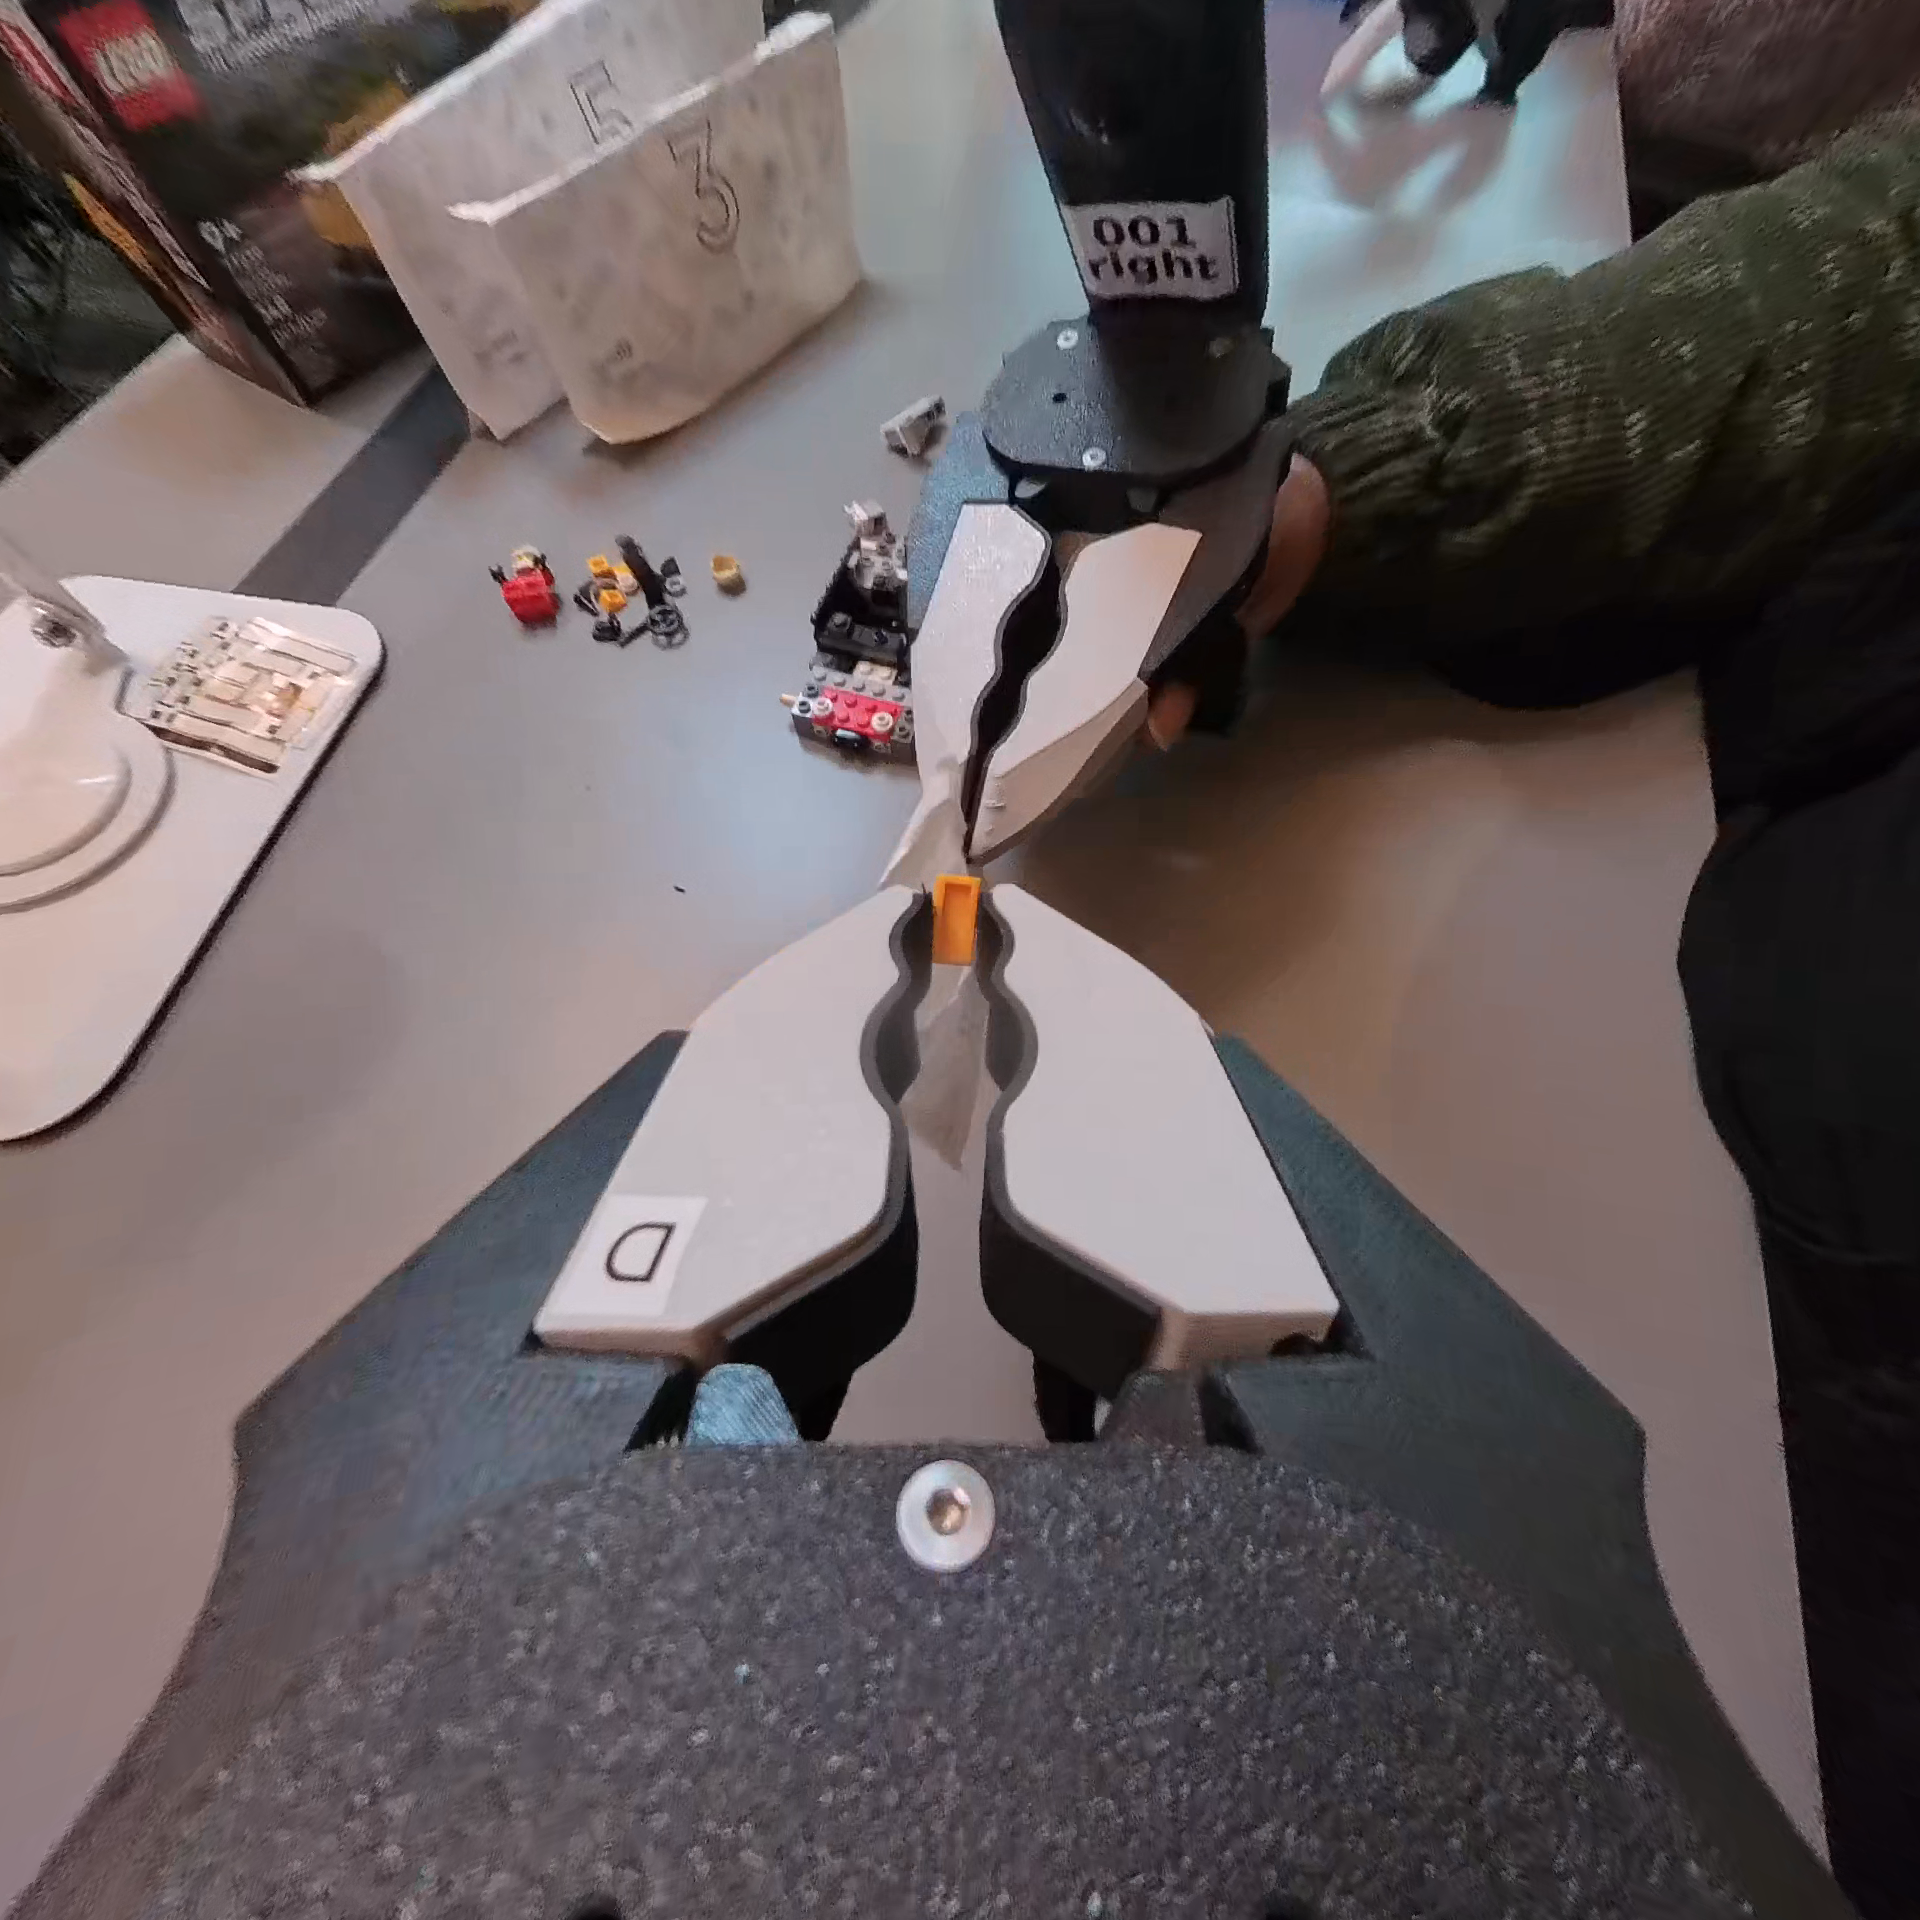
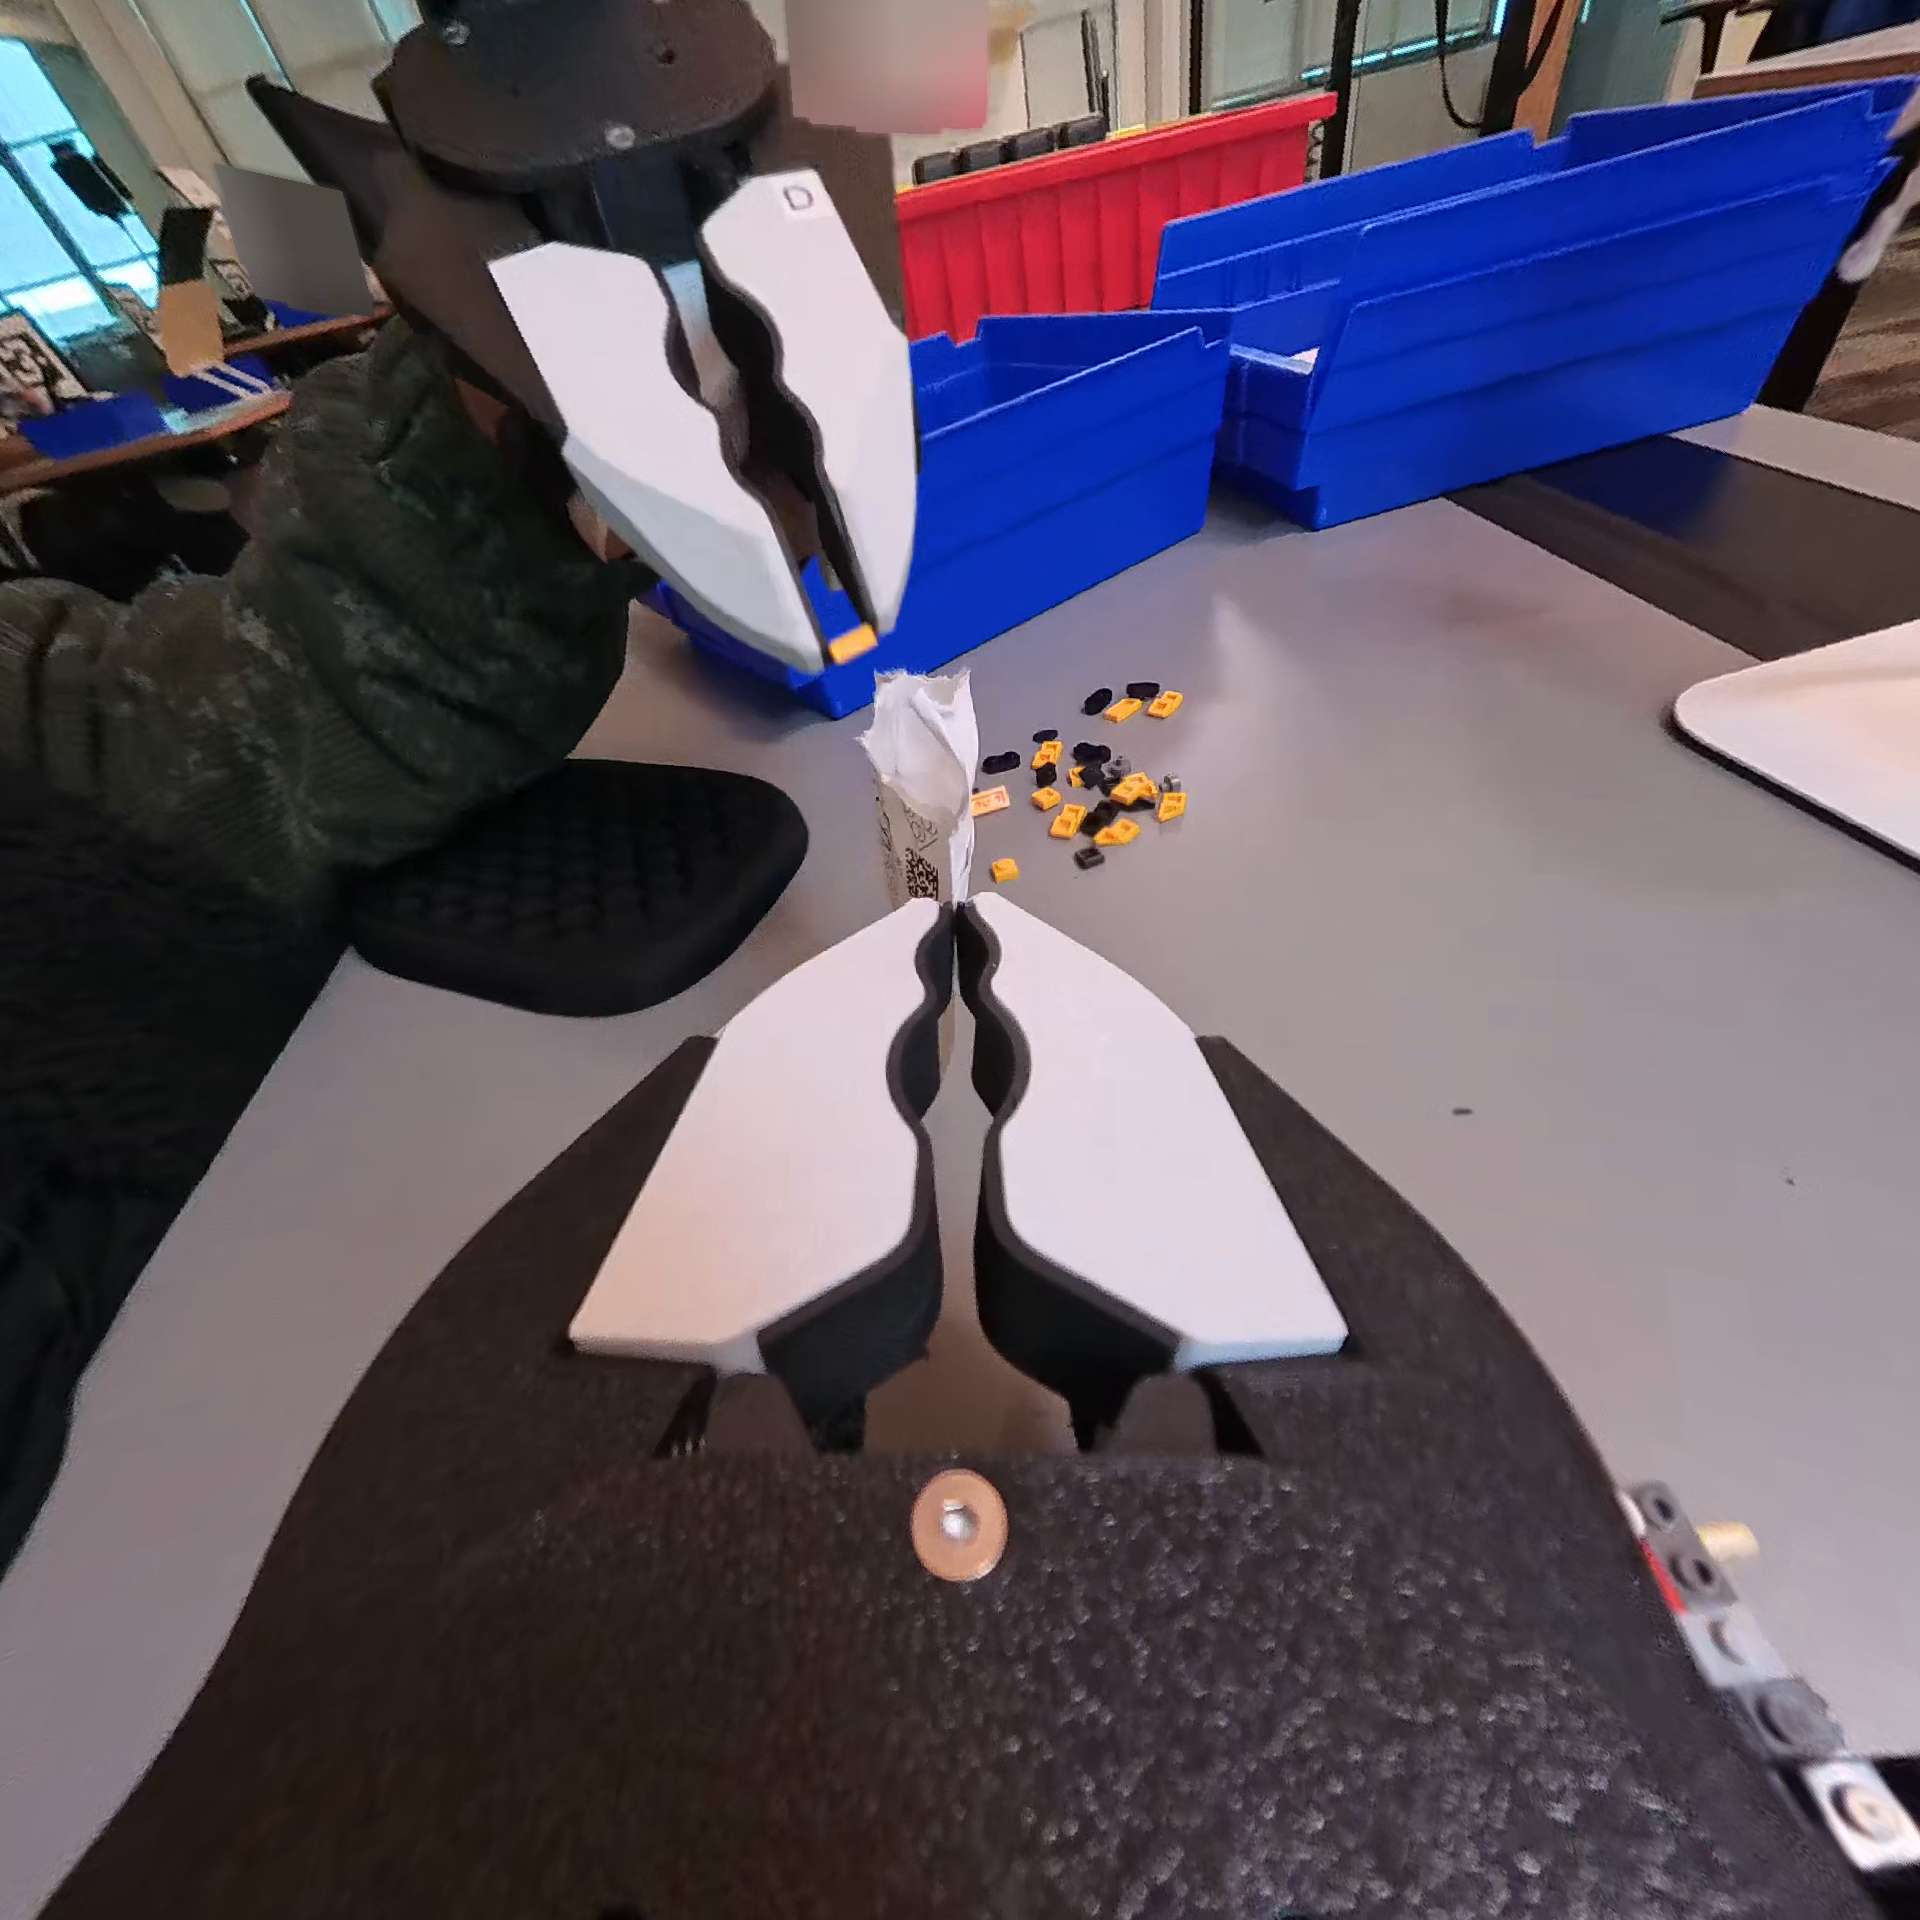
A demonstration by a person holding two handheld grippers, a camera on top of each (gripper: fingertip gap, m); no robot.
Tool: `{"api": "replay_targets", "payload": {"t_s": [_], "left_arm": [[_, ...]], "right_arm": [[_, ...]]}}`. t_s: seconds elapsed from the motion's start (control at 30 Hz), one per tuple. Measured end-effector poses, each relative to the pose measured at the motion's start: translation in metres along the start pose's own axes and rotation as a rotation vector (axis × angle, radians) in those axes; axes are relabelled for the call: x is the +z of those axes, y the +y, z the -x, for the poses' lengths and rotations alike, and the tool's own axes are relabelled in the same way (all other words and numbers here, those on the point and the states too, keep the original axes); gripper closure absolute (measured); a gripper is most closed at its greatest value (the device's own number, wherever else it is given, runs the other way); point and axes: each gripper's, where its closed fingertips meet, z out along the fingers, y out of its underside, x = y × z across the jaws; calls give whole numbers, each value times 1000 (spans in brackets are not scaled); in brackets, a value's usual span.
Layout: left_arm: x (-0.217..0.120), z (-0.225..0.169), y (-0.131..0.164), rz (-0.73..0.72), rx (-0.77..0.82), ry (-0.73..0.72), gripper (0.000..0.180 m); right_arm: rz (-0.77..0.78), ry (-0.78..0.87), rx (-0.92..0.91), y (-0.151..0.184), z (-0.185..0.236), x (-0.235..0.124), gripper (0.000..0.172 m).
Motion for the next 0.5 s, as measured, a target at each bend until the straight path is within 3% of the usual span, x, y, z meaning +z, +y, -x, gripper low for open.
{"api": "replay_targets", "payload": {"t_s": [0.2, 0.37, 0.47, 0.5], "left_arm": [[18, 8, 14, 103, -8, 1, 160], [-1, 32, 4, 3, -73, -138, 156], [-30, 71, 46, 187, -187, -410, 162], [-32, 71, 67, 284, -240, -425, 161]], "right_arm": [[-14, -8, 10, 2, -1, -4, 172], [-18, 5, 29, 4, -4, -9, 172], [-34, 61, 22, -1, -15, -19, 172], [-39, 75, 21, -2, -19, -22, 172]]}}
